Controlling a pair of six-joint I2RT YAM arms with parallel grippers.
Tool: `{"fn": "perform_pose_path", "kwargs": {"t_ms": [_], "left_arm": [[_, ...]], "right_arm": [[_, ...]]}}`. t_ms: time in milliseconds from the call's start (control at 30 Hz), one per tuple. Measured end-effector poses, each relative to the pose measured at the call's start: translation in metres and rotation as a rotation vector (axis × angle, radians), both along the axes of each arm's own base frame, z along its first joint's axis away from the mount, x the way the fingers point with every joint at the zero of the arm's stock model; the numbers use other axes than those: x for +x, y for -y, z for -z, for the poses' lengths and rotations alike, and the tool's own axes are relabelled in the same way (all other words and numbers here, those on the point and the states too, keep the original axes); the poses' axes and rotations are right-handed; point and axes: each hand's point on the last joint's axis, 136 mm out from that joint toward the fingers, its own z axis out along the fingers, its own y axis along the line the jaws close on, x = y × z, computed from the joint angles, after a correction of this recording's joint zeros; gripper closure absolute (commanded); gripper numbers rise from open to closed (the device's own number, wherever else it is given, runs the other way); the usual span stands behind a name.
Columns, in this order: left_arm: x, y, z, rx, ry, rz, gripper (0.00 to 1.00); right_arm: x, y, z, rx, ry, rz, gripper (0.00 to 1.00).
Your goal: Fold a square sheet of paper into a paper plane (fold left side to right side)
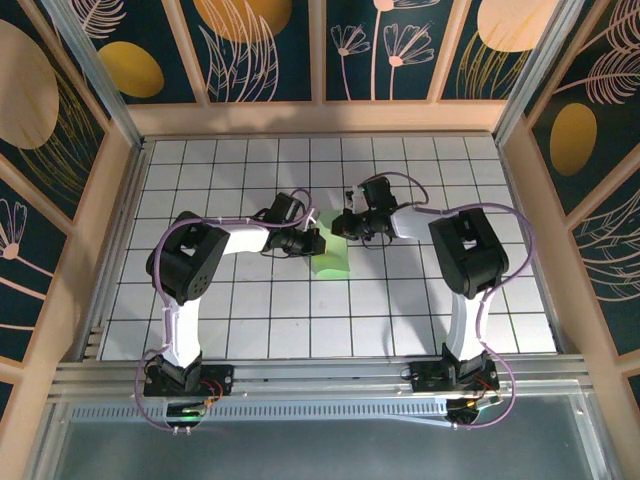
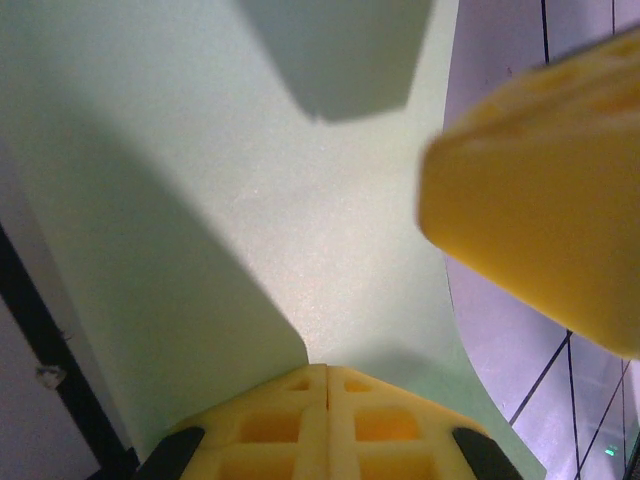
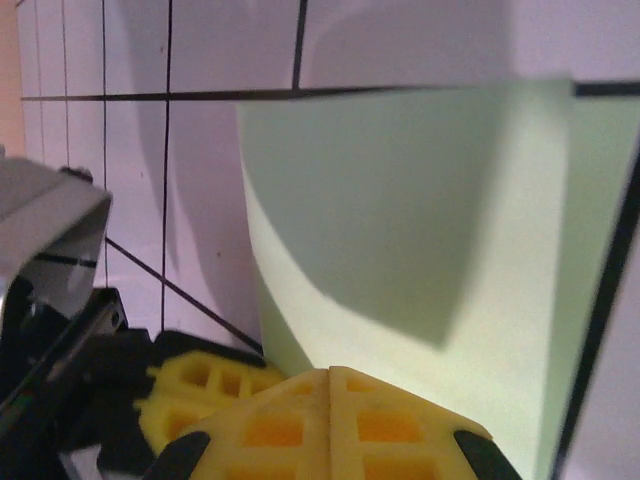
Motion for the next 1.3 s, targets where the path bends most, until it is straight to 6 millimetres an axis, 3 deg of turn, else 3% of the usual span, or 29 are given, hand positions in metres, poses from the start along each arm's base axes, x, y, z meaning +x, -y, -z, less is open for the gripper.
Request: {"fn": "perform_pose_path", "kwargs": {"t_ms": [333,667,1100,1300], "left_arm": [[0.000,0.000,0.000,-0.001,0.004,0.005,0.93],[-0.002,-0.001,0.000,-0.013,0.025,0.012,0.94],[-0.042,-0.022,0.001,-0.005,0.036,0.031,0.94],[-0.049,-0.025,-0.001,-0.010,0.013,0.024,0.94]], "right_arm": [[0.007,-0.006,0.024,-0.012,-0.041,-0.005,1.00],[0.009,-0.003,0.027,-0.036,-0.044,0.014,1.00],[0.009,-0.003,0.027,-0.038,-0.044,0.015,1.00],[0.009,-0.003,0.027,-0.038,-0.043,0.014,1.00]]}}
